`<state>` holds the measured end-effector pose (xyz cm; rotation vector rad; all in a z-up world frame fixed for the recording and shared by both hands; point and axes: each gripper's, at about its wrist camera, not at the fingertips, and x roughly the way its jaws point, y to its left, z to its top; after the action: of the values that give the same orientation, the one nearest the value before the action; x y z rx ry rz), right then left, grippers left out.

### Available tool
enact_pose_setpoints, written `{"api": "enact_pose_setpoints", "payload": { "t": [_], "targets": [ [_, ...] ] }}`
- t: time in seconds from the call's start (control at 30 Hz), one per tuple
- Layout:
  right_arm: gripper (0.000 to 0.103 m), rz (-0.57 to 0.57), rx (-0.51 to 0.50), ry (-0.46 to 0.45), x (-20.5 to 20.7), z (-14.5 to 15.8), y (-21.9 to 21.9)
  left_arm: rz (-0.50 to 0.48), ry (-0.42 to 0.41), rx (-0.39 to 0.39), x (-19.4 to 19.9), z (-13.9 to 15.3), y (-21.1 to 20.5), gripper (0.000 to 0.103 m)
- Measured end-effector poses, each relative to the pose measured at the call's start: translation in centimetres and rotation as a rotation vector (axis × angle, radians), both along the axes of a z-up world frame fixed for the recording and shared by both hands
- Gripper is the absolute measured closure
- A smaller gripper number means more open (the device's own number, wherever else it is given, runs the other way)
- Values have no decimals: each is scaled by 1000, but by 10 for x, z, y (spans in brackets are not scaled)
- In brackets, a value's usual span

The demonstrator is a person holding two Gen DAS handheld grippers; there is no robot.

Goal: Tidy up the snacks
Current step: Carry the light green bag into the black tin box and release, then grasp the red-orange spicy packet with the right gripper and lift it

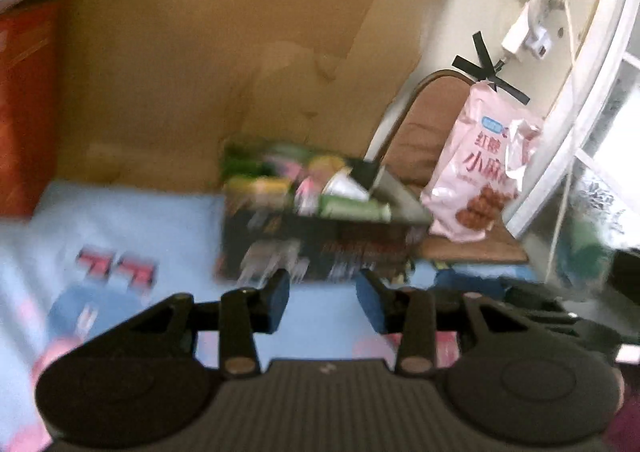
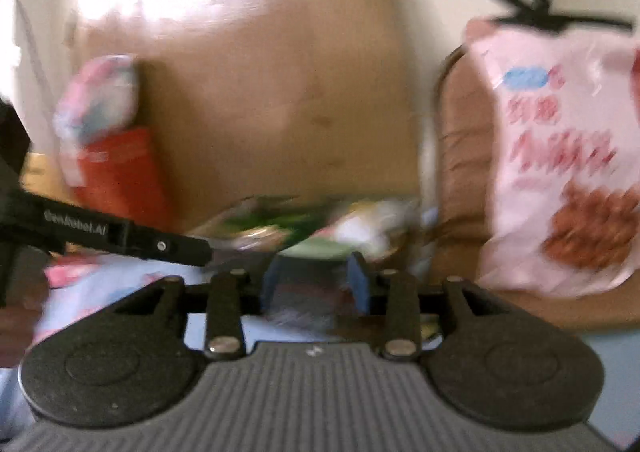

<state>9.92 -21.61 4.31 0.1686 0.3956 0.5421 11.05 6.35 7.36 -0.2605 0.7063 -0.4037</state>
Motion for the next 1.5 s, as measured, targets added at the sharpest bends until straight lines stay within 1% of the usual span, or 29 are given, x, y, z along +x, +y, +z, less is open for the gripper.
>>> {"api": "enact_pose_setpoints", "payload": {
  "t": [0.07,0.13,0.2,0.3,0.37,0.4,0.47,0.57,0.6,0.67,0.7,0.73,0.77,0.83,0.87,0.9,0.97,1.0,1.03,1.07,1.1,1.13,1.17,1.2,1.3,1.33,1.37,1.43,1.5],
  "targets": [
    [54,123,53,109,-11,-12,4,1,60,-35,-25,-11,17,62],
    [54,200,77,201,-23,-26,13,5,126,-69,-47,-25,30,62],
    [55,247,87,270,-35,-40,21,22,175,-95,-67,-37,40,62],
    [57,276,74,314,-56,-51,32,41,226,-164,-92,-50,48,62],
    [61,284,71,330,-64,-54,37,33,255,-206,-102,-61,48,62],
    [63,286,87,336,-69,-56,39,48,229,-217,-109,-64,48,62],
    [66,296,126,366,-70,-57,44,71,203,-218,-115,-64,43,61],
    [66,253,137,355,-76,-55,51,88,190,-229,-117,-64,41,59],
    [66,246,158,369,-76,-57,51,90,190,-236,-118,-64,42,59],
    [70,232,215,408,-78,-61,44,88,193,-254,-120,-64,44,59],
    [75,237,263,428,-80,-64,39,83,193,-264,-122,-66,45,59],
    [79,257,333,452,-79,-67,31,77,191,-273,-125,-67,47,59],
    [83,292,434,501,-77,-72,24,74,188,-276,-127,-67,47,60],
    [85,327,572,563,-75,-81,17,77,177,-267,-129,-67,45,60],
    [85,333,595,582,-74,-84,17,84,171,-256,-130,-67,44,61],
    [85,328,590,600,-74,-86,19,86,168,-252,-131,-67,44,61],
    [84,287,509,614,-76,-87,26,89,167,-252,-132,-67,44,61],
    [93,266,454,599,-78,-85,30,88,166,-251,-133,-67,44,61],
    [93,258,415,581,-80,-82,34,88,166,-250,-134,-67,44,61],
    [92,251,400,573,-81,-80,37,84,167,-247,-135,-67,44,61],
    [93,243,398,570,-81,-79,38,79,170,-243,-135,-66,45,57],
    [98,234,410,573,-80,-81,36,72,176,-247,-135,-65,46,55],
    [99,229,439,586,-78,-82,33,67,184,-263,-135,-65,49,50],
    [100,231,484,604,-76,-85,26,70,186,-274,-136,-65,53,46],
    [100,228,613,641,-70,-91,11,88,179,-274,-138,-64,61,37],
    [100,231,652,652,-70,-90,4,82,183,-288,-138,-64,62,34],
    [100,235,693,666,-68,-92,-1,74,188,-304,-137,-64,63,27],
    [100,253,771,688,-65,-94,-9,46,192,-342,-135,-63,60,24],
    [99,270,809,690,-62,-93,-13,-3,199,-383,-130,-61,54,24]
  ]
}}
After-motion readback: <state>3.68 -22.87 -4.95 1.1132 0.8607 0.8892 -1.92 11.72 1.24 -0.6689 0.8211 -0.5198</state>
